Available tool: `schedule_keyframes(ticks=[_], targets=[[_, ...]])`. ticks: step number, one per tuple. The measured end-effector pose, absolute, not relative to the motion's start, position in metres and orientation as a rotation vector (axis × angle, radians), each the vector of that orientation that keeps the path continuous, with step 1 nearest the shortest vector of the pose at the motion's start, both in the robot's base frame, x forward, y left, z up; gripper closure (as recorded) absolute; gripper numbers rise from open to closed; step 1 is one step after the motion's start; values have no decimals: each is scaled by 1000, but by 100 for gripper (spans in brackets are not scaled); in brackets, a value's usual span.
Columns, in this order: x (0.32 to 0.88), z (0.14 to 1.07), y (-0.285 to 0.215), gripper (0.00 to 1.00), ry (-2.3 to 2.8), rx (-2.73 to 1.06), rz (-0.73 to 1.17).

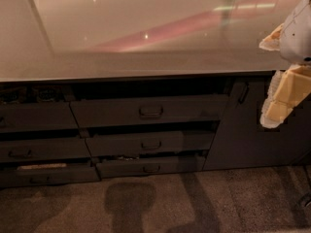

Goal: Open top drawer

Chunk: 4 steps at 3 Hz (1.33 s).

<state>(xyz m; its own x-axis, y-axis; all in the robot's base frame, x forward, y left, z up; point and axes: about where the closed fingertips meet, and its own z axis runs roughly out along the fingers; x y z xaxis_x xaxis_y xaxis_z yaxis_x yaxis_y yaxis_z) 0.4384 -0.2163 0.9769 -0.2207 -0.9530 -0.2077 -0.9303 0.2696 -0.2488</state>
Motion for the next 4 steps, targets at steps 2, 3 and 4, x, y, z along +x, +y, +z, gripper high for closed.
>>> schedule_keyframes(ticks=[2, 3, 4], targets=[[444, 978, -216, 0, 2167, -1732, 6], [451, 976, -218, 0, 2020, -1761, 211], [454, 978, -213, 0, 1906, -1772, 356]])
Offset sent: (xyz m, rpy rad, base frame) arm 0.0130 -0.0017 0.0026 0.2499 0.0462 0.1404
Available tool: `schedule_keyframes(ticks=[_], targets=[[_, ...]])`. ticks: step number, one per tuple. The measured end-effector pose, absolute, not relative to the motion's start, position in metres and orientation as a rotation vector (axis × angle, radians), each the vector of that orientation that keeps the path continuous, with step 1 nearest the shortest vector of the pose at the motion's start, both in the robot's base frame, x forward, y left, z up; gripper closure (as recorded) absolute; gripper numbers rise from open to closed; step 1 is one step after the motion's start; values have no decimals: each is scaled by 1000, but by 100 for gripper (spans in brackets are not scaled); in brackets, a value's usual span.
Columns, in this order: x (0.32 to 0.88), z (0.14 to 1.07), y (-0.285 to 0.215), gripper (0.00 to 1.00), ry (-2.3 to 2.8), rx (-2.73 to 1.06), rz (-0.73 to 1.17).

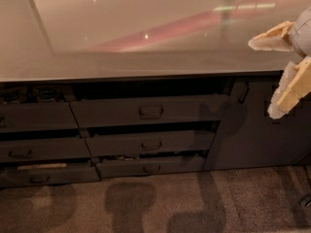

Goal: Open top drawer

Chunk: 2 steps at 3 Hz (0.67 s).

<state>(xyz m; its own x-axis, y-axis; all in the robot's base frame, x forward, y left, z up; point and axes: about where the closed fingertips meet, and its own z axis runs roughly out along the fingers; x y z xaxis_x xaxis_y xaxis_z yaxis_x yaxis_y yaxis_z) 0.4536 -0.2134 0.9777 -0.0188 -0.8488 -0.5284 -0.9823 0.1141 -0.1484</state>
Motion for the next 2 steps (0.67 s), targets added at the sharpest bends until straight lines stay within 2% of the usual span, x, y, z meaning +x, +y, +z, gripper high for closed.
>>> schedule_keyframes(ticks=[2], targets=[[460, 978, -206, 0, 1862, -1770, 360]])
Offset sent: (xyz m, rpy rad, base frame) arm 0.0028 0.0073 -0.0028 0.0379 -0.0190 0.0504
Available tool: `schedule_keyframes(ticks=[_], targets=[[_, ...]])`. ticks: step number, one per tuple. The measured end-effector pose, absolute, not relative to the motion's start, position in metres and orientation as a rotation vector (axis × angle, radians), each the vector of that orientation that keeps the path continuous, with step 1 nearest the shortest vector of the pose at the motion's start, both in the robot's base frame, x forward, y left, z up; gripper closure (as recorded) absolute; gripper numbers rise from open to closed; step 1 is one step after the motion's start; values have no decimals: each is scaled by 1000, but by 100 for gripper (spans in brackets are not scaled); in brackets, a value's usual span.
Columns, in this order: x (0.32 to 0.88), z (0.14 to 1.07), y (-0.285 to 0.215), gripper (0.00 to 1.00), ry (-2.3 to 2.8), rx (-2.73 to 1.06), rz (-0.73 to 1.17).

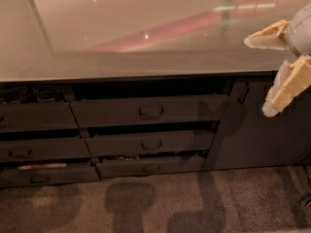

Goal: Open top drawer

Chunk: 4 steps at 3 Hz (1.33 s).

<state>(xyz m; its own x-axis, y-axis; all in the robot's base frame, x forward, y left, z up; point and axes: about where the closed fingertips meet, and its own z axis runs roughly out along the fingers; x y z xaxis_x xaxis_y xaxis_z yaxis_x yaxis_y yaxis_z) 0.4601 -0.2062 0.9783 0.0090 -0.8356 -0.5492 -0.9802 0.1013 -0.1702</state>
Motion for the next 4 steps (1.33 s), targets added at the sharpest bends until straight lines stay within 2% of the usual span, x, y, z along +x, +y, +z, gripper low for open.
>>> schedule_keyframes(ticks=[2, 3, 4], targets=[[423, 933, -202, 0, 1877, -1791, 468], [423, 933, -202, 0, 1877, -1791, 468], [450, 903, -207, 0, 1832, -1819, 490]])
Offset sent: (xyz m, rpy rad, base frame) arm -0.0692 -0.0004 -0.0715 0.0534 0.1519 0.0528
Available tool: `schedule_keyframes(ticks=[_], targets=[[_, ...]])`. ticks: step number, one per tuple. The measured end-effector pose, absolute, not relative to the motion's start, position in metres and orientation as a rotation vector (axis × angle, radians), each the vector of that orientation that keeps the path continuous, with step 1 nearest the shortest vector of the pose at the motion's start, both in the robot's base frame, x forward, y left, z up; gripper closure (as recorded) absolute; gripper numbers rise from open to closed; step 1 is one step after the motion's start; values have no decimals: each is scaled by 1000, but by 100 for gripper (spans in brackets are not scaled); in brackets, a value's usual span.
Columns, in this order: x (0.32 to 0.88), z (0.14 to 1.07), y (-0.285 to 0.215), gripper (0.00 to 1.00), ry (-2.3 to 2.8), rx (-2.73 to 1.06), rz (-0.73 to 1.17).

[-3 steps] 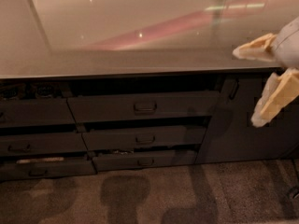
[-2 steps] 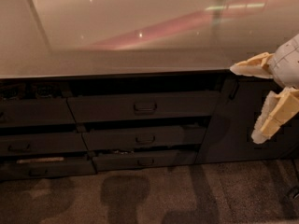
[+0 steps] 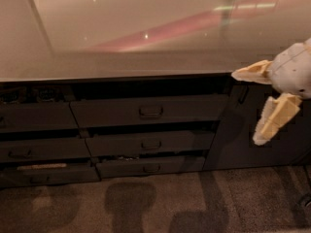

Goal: Open top drawer

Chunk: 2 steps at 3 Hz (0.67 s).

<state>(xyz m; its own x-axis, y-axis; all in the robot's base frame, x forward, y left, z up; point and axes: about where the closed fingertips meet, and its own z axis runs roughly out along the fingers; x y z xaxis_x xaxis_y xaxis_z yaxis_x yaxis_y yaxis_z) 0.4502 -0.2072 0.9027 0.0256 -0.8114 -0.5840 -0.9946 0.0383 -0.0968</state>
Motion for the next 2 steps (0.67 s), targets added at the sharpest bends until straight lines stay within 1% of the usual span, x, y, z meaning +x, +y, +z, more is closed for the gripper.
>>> schedule_keyframes(ticks=[1, 2], targets=[[506, 842, -228, 0, 1810, -1827, 570], [509, 839, -228, 0, 1811, -1823, 573]])
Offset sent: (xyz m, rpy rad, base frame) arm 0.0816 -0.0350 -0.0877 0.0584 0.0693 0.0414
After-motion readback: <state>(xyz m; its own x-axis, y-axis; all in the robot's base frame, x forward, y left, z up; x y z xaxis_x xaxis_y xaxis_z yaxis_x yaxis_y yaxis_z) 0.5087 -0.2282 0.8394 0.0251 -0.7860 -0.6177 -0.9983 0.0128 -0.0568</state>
